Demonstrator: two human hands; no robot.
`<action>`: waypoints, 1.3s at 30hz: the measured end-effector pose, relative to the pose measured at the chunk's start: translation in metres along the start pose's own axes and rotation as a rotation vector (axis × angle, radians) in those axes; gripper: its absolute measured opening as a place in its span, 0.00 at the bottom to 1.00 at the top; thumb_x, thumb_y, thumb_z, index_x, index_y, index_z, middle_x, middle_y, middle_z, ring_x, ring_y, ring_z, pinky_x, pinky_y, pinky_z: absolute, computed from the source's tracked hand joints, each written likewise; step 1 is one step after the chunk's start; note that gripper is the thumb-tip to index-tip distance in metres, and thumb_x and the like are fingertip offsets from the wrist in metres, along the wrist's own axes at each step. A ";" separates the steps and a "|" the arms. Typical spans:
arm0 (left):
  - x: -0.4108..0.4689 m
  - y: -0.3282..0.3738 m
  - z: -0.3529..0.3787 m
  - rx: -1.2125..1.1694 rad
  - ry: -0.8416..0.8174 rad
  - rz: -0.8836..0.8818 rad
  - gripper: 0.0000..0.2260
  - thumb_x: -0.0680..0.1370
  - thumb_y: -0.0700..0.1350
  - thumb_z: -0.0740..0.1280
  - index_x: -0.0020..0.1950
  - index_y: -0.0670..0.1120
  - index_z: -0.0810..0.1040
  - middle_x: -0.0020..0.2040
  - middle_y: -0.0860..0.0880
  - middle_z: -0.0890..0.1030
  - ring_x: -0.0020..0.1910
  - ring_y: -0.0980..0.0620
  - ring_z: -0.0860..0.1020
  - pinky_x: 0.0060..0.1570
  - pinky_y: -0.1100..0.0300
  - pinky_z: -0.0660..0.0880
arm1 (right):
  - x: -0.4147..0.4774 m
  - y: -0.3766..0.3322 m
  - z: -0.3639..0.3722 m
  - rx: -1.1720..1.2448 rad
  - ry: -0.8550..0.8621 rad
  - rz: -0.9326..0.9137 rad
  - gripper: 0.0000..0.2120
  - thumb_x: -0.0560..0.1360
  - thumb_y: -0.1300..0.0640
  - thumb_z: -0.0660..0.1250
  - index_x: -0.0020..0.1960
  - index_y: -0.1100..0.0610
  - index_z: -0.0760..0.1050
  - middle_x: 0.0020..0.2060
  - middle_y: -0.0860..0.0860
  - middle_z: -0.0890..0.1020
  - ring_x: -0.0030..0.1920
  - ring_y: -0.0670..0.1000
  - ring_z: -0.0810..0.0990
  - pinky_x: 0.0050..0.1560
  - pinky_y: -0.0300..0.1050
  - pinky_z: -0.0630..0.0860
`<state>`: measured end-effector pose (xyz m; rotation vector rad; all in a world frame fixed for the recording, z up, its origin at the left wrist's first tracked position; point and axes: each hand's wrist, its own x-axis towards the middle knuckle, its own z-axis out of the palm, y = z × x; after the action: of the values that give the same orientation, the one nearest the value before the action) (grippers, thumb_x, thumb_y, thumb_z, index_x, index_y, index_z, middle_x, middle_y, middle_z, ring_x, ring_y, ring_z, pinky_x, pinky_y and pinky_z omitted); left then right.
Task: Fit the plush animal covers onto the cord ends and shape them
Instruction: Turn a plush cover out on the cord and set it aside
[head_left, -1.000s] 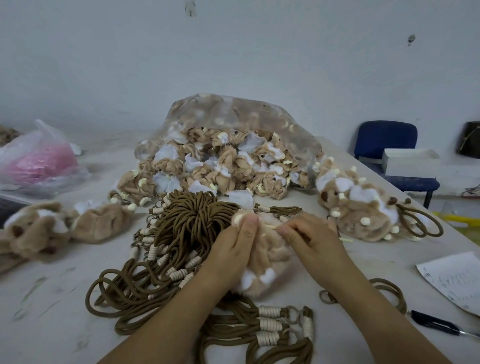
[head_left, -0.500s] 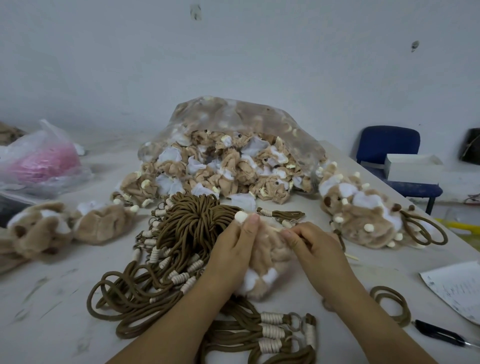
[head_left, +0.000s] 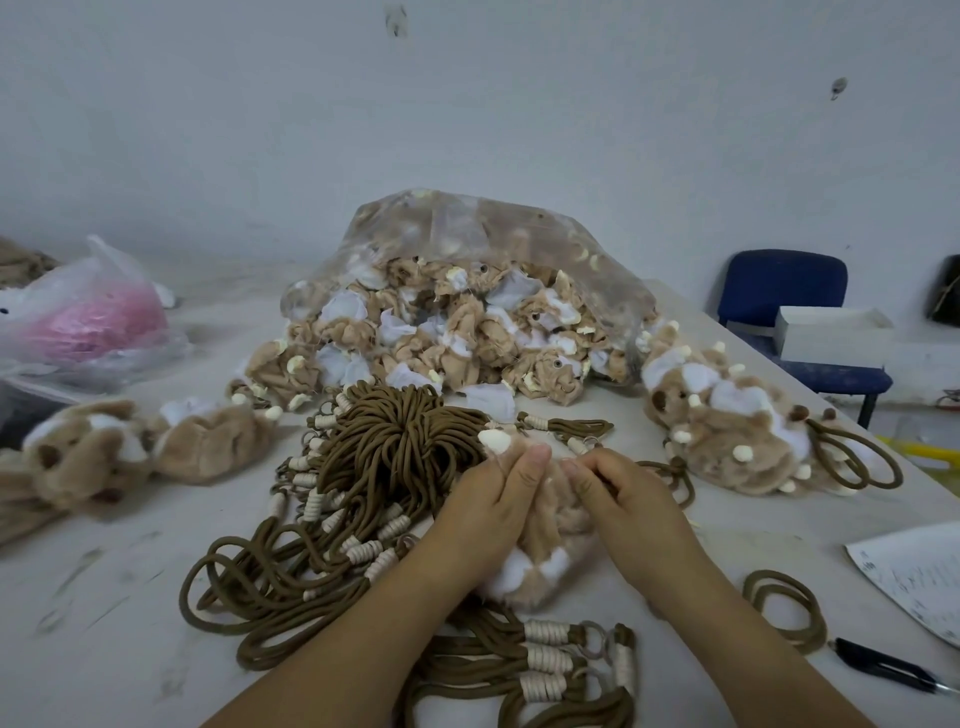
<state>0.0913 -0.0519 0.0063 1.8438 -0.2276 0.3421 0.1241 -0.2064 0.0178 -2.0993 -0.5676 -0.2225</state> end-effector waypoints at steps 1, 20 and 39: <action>0.000 0.000 0.000 0.004 0.001 0.000 0.22 0.77 0.64 0.55 0.40 0.48 0.77 0.27 0.51 0.79 0.31 0.53 0.79 0.42 0.53 0.78 | 0.000 0.000 0.000 0.012 -0.008 0.004 0.12 0.78 0.52 0.63 0.39 0.55 0.75 0.33 0.49 0.78 0.36 0.45 0.75 0.42 0.45 0.69; -0.001 -0.001 -0.009 -0.013 0.280 0.079 0.22 0.75 0.66 0.58 0.47 0.48 0.77 0.40 0.52 0.80 0.38 0.55 0.78 0.38 0.60 0.75 | 0.004 0.005 -0.013 -0.121 0.070 -0.093 0.16 0.71 0.35 0.56 0.34 0.44 0.71 0.32 0.39 0.76 0.37 0.42 0.75 0.48 0.52 0.71; -0.002 0.005 0.005 0.023 0.124 -0.045 0.29 0.78 0.65 0.54 0.43 0.42 0.80 0.37 0.39 0.83 0.39 0.43 0.82 0.43 0.43 0.78 | 0.001 0.003 0.001 0.143 -0.070 0.004 0.12 0.79 0.52 0.63 0.36 0.52 0.74 0.29 0.41 0.77 0.30 0.38 0.72 0.32 0.31 0.67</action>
<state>0.0884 -0.0582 0.0085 1.8406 -0.0971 0.4273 0.1261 -0.2062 0.0154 -1.9756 -0.6038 -0.1032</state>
